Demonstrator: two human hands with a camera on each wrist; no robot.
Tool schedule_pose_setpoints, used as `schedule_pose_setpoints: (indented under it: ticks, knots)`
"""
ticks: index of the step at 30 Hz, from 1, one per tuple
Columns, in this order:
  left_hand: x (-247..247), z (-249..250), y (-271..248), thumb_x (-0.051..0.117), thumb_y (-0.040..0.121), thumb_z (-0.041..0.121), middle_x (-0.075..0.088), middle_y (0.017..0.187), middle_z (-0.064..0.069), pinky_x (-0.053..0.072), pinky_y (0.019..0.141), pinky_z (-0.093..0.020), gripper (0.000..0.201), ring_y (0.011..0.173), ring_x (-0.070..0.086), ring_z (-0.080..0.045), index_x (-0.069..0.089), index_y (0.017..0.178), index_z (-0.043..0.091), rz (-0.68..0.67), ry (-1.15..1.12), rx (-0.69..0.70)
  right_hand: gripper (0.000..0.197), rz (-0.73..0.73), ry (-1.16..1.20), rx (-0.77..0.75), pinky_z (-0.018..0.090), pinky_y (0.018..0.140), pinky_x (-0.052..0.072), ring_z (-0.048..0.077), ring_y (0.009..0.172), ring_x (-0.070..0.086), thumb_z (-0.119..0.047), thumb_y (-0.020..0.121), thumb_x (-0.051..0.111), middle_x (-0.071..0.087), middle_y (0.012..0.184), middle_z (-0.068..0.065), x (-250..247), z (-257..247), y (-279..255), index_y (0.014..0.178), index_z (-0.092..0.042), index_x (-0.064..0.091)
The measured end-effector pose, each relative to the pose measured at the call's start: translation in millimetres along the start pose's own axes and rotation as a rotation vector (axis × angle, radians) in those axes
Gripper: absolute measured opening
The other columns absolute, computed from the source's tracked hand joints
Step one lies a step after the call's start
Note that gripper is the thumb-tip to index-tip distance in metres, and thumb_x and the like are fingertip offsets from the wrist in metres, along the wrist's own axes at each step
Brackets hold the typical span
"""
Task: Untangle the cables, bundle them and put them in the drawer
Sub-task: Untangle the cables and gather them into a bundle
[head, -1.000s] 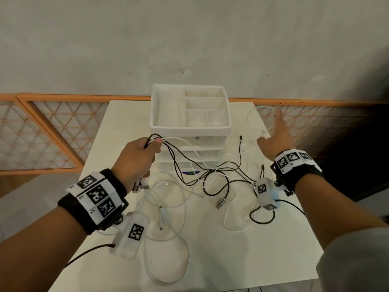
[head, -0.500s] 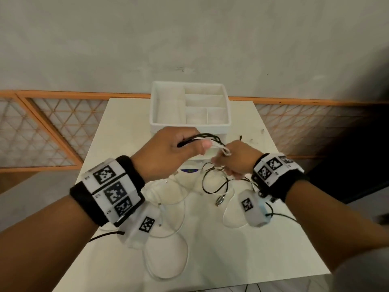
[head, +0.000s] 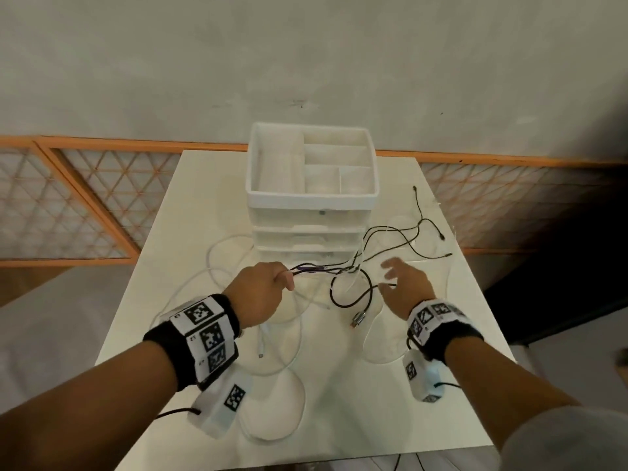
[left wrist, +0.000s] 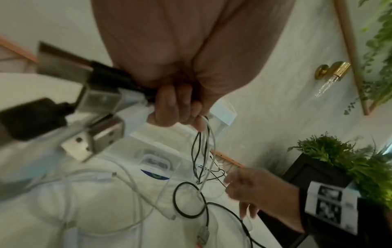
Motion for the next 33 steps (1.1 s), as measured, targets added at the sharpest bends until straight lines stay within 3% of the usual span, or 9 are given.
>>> schedule_pose_setpoints:
  ticks: [2, 6, 10, 14, 18, 20, 23, 29, 33]
  knots:
    - [-1.0, 4.4, 1.8, 0.041, 0.102, 0.031, 0.053, 0.076, 0.003, 0.036, 0.057, -0.026, 0.030, 0.067, 0.050, -0.016, 0.051, 0.078, 0.017, 0.021, -0.063, -0.009, 0.024, -0.077, -0.126, -0.056, 0.034, 0.100, 0.046, 0.020, 0.119, 0.058, -0.025, 0.090, 0.059, 0.062, 0.125, -0.008, 27.9, -5.5, -5.7, 0.112, -0.035, 0.060]
    - [-4.6, 11.5, 3.1, 0.044, 0.101, 0.038, 0.039, 0.063, 0.000, 0.029, 0.048, -0.029, 0.038, 0.050, 0.033, -0.015, 0.043, 0.077, 0.009, 0.061, -0.240, -0.058, 0.059, -0.277, -0.212, -0.107, 0.035, 0.116, 0.033, 0.020, 0.141, 0.039, -0.019, 0.092, 0.056, 0.035, 0.157, -0.009, 85.5, -16.2, -13.3, 0.147, -0.036, 0.040]
    - [-9.0, 10.5, 3.5, 0.046, 0.101, 0.025, 0.044, 0.063, -0.003, 0.024, 0.042, -0.023, 0.026, 0.045, 0.029, -0.014, 0.048, 0.081, 0.009, 0.076, -0.532, -0.132, 0.041, -0.262, -0.243, -0.150, 0.030, 0.104, 0.041, 0.028, 0.125, 0.051, -0.012, 0.093, 0.057, 0.050, 0.136, 0.007, 96.0, -21.8, -10.7, 0.133, -0.020, 0.058]
    - [-16.2, 6.1, 3.4, 0.048, 0.092, 0.016, 0.068, 0.076, -0.006, 0.023, 0.046, -0.026, 0.014, 0.047, 0.028, -0.014, 0.051, 0.079, 0.010, 0.100, -0.677, -0.155, 0.018, -0.132, -0.089, -0.296, 0.027, 0.080, 0.045, 0.026, 0.096, 0.062, -0.016, 0.093, 0.061, 0.063, 0.100, 0.009, 44.8, -57.5, -12.0, 0.102, -0.016, 0.077]
    - [-25.4, 30.4, 7.8, 0.056, 0.087, 0.028, 0.058, 0.090, -0.010, 0.022, 0.049, -0.029, 0.014, 0.050, 0.027, -0.015, 0.060, 0.075, 0.021, 0.136, -0.823, -0.053, 0.011, -0.032, 0.083, -0.583, 0.023, 0.071, 0.038, 0.014, 0.073, 0.050, -0.019, 0.089, 0.071, 0.059, 0.079, 0.002, -40.8, -126.3, -46.0, 0.095, -0.022, 0.079]
    - [-25.1, 54.9, 11.9, 0.050, 0.099, 0.028, 0.066, 0.090, -0.007, 0.025, 0.047, -0.026, 0.023, 0.049, 0.031, -0.012, 0.056, 0.077, 0.020, 0.094, -0.812, 0.053, 0.011, -0.020, 0.167, -0.666, 0.017, 0.068, 0.039, 0.011, 0.069, 0.050, -0.020, 0.088, 0.072, 0.059, 0.078, 0.001, -77.9, -154.8, -65.7, 0.096, -0.024, 0.079]
    - [-20.4, 81.2, 14.1, 0.040, 0.104, 0.031, 0.062, 0.066, 0.001, 0.028, 0.045, -0.021, 0.032, 0.045, 0.036, -0.006, 0.053, 0.078, 0.018, 0.032, -0.719, 0.156, 0.011, 0.023, 0.265, -0.684, 0.015, 0.068, 0.042, 0.012, 0.072, 0.055, -0.023, 0.089, 0.070, 0.059, 0.082, -0.003, -116.4, -172.1, -72.3, 0.096, -0.026, 0.077]
    - [-20.5, 48.2, 14.6, 0.041, 0.101, 0.044, 0.046, 0.065, 0.001, 0.024, 0.047, -0.023, 0.039, 0.049, 0.029, -0.010, 0.048, 0.074, 0.017, 0.016, -0.637, 0.096, 0.009, 0.277, 0.349, -0.573, 0.014, 0.072, 0.041, 0.007, 0.075, 0.054, -0.022, 0.089, 0.071, 0.061, 0.087, -0.004, -165.3, -141.1, -51.0, 0.092, -0.031, 0.072]
    - [-22.3, 21.5, 9.6, 0.053, 0.096, 0.047, 0.034, 0.069, -0.002, 0.022, 0.052, -0.030, 0.039, 0.058, 0.023, -0.017, 0.042, 0.075, 0.015, 0.010, -0.606, 0.066, 0.007, 0.412, 0.382, -0.501, 0.025, 0.076, 0.047, 0.015, 0.082, 0.059, -0.022, 0.089, 0.072, 0.066, 0.092, 0.002, -183.0, -120.1, -43.0, 0.090, -0.029, 0.070]
Point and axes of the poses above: each hand's wrist, its own y-axis towards the middle knuckle, its own x-axis out of the palm, z = x × y, the point moved 10 cm from there along y, towards the middle knuckle
